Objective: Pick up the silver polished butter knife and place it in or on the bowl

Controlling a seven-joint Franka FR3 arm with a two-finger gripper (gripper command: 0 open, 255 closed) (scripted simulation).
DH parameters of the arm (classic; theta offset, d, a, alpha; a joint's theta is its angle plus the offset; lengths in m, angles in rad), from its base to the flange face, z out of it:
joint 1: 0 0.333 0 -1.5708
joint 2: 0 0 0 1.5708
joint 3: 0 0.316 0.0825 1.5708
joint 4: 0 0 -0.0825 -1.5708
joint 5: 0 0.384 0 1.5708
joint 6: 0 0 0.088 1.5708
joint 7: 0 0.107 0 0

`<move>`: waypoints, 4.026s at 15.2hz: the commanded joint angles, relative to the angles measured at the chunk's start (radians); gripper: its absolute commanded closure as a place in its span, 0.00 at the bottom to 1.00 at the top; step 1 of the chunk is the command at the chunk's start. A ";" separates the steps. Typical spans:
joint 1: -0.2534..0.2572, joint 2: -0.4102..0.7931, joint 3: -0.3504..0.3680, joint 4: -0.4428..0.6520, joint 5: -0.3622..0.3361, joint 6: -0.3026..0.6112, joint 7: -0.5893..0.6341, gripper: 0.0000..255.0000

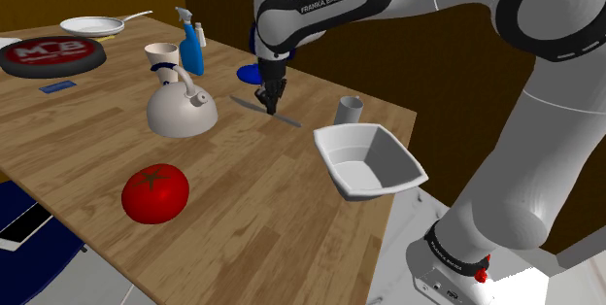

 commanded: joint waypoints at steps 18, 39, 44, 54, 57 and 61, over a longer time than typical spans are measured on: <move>-0.001 -0.052 0.001 0.190 0.009 -0.242 -0.007 1.00; 0.004 -0.715 -0.022 -0.395 0.076 -0.316 -0.051 1.00; 0.016 -0.926 -0.033 -0.529 0.084 -0.394 -0.058 1.00; 0.030 -1.132 -0.039 -0.696 0.091 -0.433 -0.060 1.00; 0.031 -1.139 -0.037 -0.740 0.094 -0.397 -0.060 1.00; 0.033 -1.146 -0.033 -0.797 0.098 -0.346 -0.061 1.00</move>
